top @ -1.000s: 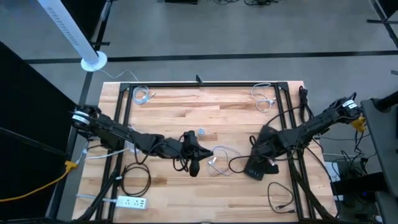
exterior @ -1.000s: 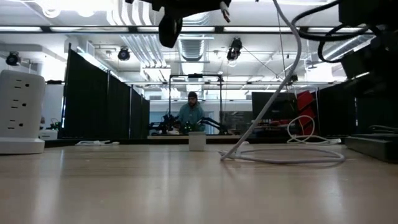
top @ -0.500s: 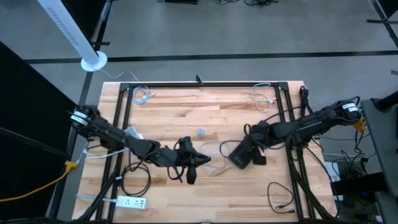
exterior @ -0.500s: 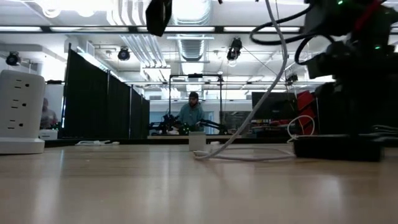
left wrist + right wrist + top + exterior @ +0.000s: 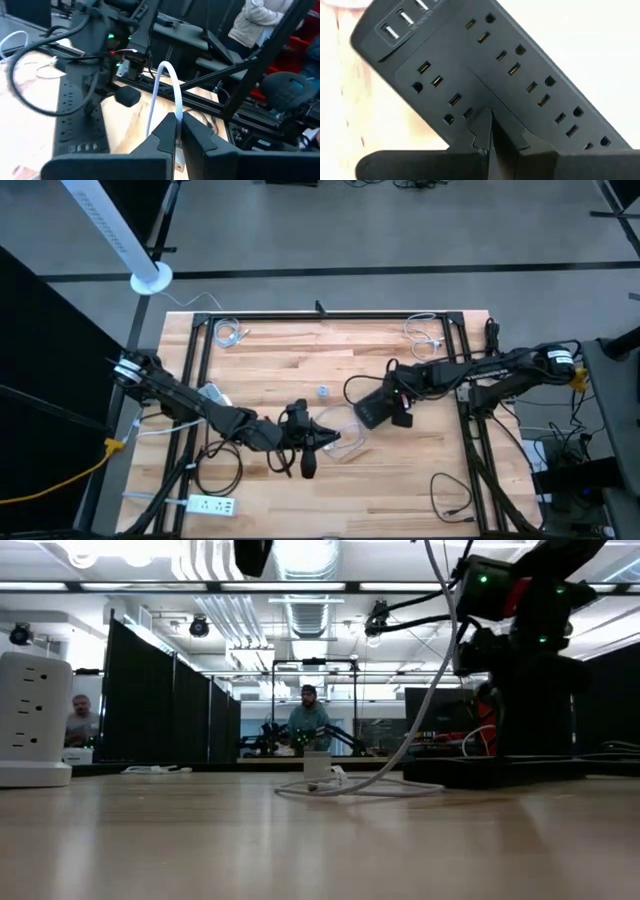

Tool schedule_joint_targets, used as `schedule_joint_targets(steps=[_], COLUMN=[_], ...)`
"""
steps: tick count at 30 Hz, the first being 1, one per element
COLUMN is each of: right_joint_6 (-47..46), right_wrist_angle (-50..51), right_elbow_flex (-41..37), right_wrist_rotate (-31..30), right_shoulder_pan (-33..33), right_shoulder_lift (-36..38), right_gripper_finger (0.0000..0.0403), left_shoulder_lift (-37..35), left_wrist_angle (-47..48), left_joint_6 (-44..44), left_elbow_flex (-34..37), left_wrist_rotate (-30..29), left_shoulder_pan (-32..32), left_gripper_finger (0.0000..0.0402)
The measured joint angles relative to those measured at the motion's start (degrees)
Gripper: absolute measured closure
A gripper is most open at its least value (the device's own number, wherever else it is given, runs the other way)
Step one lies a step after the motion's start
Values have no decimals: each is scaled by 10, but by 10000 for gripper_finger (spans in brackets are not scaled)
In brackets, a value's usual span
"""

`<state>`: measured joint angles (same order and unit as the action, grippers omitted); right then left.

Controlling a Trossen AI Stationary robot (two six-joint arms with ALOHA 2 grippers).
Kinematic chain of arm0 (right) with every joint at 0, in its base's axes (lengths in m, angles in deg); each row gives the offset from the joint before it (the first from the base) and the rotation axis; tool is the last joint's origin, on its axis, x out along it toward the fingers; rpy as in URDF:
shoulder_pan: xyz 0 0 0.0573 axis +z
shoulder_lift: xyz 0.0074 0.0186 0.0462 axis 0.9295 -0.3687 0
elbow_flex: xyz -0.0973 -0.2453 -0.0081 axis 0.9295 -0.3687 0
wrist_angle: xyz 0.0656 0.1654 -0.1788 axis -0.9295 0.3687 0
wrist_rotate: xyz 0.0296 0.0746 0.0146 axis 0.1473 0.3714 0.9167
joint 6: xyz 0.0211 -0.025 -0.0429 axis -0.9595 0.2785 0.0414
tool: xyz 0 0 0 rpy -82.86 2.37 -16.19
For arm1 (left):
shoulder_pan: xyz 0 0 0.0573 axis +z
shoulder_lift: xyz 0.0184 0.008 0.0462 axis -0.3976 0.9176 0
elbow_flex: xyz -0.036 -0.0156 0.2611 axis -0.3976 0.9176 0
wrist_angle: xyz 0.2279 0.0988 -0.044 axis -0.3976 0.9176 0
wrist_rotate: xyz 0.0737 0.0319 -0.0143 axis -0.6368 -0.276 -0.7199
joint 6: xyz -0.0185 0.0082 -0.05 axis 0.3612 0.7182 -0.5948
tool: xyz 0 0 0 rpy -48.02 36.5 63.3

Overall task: Insert USB
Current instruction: Insert the bottom right white charger cable into the black outlet extension

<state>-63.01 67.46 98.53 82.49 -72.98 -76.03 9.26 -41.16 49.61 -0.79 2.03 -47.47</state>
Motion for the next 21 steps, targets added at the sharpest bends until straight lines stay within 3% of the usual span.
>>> schedule_joint_targets(steps=[11, 15, 18, 21], right_joint_6=[1, -35, -76, -115], right_wrist_angle=[7, 26, 49, 63], right_elbow_flex=[27, 31, 38, 39], right_wrist_rotate=[-6, -6, -2, 3], right_shoulder_pan=[1, 1, 4, 13], right_shoulder_lift=[43, 107, 171, 223], right_gripper_finger=[403, 403, 403, 403], left_shoulder_lift=[0, 0, 7, 31], left_wrist_angle=[25, 68, 67, 70], left_joint_6=[194, 190, 249, 293], left_elbow_flex=[0, 0, 0, 0], left_wrist_rotate=[159, 176, 188, 255], left_shoulder_pan=[55, 83, 107, 140], left_gripper_finger=[402, 402, 402, 402])
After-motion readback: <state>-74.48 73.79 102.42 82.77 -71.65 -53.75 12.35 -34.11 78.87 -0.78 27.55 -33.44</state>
